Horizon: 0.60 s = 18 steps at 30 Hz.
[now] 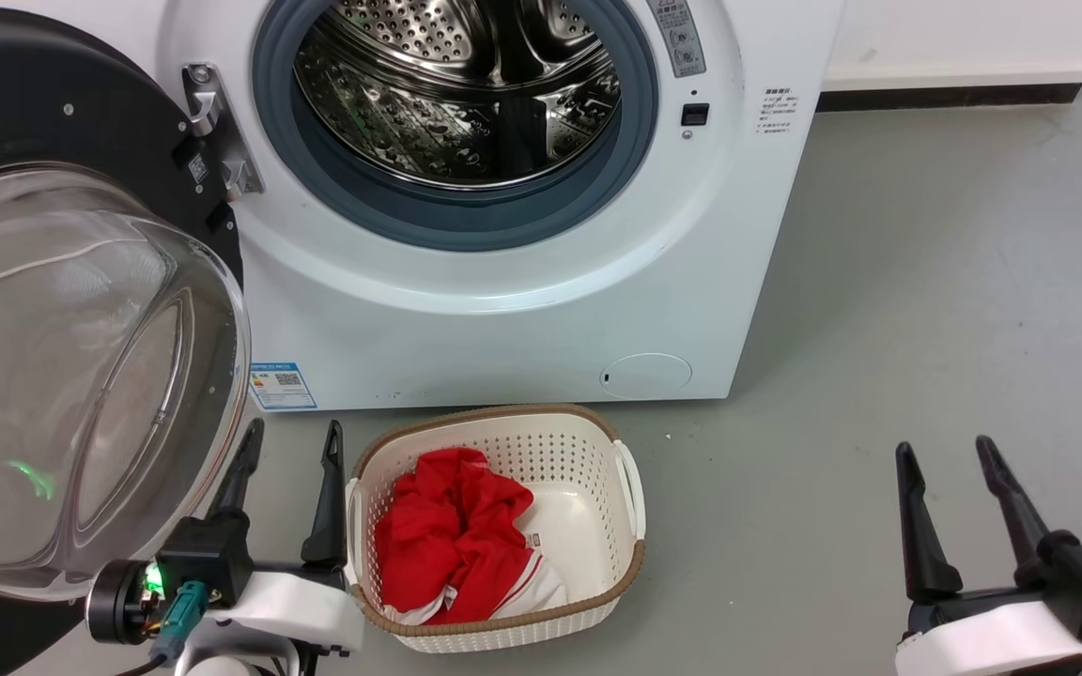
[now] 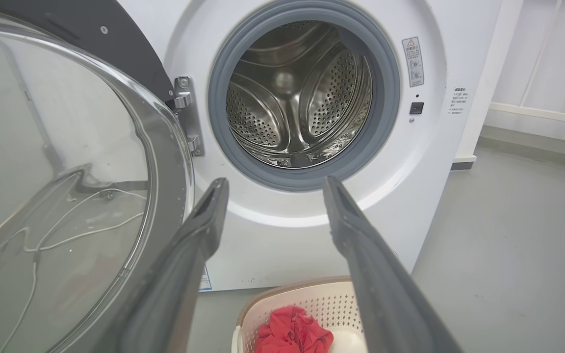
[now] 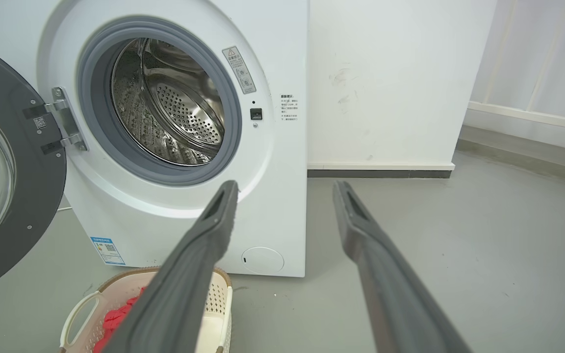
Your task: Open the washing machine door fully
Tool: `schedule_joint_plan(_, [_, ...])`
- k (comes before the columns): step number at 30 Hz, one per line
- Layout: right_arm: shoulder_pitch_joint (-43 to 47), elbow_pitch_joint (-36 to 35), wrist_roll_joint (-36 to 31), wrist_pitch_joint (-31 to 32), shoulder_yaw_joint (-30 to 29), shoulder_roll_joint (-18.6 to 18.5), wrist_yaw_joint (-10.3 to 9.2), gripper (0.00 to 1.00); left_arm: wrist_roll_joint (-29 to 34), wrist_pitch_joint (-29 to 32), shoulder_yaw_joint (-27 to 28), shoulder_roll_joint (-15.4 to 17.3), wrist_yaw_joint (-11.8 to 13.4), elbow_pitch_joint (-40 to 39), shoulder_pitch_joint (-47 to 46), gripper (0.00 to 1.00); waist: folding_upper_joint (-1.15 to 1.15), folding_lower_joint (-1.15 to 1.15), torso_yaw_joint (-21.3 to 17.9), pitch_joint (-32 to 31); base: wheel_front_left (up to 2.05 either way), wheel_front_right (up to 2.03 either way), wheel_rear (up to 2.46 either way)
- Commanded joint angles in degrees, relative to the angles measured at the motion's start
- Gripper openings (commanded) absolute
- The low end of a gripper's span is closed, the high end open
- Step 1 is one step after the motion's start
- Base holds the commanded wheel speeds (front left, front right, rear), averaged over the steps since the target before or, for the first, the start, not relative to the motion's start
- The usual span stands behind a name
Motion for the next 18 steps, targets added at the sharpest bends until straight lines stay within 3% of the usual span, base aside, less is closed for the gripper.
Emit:
schedule_joint_plan(1, [0.1, 0.3, 0.0, 0.0, 0.0, 0.0, 0.00, 0.00, 0.0, 0.0, 0.0, 0.0, 0.0, 0.4, 0.0, 0.00, 0.00, 0.00, 0.0, 0.0, 0.00, 0.00, 0.00])
schedule_joint_plan(4, [1.1, 1.9, 0.1, 0.0, 0.2, 0.0, 0.00, 0.00, -0.2, 0.0, 0.0, -0.3, 0.0, 2.1, 1.0, 0.00, 0.00, 0.00, 0.0, 0.0, 0.00, 0.00, 0.00])
schedule_joint_plan(8, [0.7, 2.4, 5.3, 0.5, 0.4, -0.2, 0.00, 0.00, -4.9, 1.8, 1.0, -0.3, -0.2, 2.9, 0.2, 0.00, 0.00, 0.00, 0.0, -0.1, 0.00, 0.00, 0.00])
schedule_joint_plan(9, [0.1, 3.2, 9.2, 0.9, 0.5, -0.5, 0.00, 0.00, -8.5, 2.7, 1.2, -0.4, -0.3, 2.9, 0.1, 0.00, 0.00, 0.00, 0.0, -0.1, 0.00, 0.00, 0.00])
schedule_joint_plan(18, [-1.4, 5.0, 18.7, 2.0, 0.7, -1.1, 0.00, 0.00, -17.6, 4.5, 1.5, -0.5, -0.7, 2.9, 0.0, 0.00, 0.00, 0.00, 0.0, -0.2, 0.00, 0.00, 0.00])
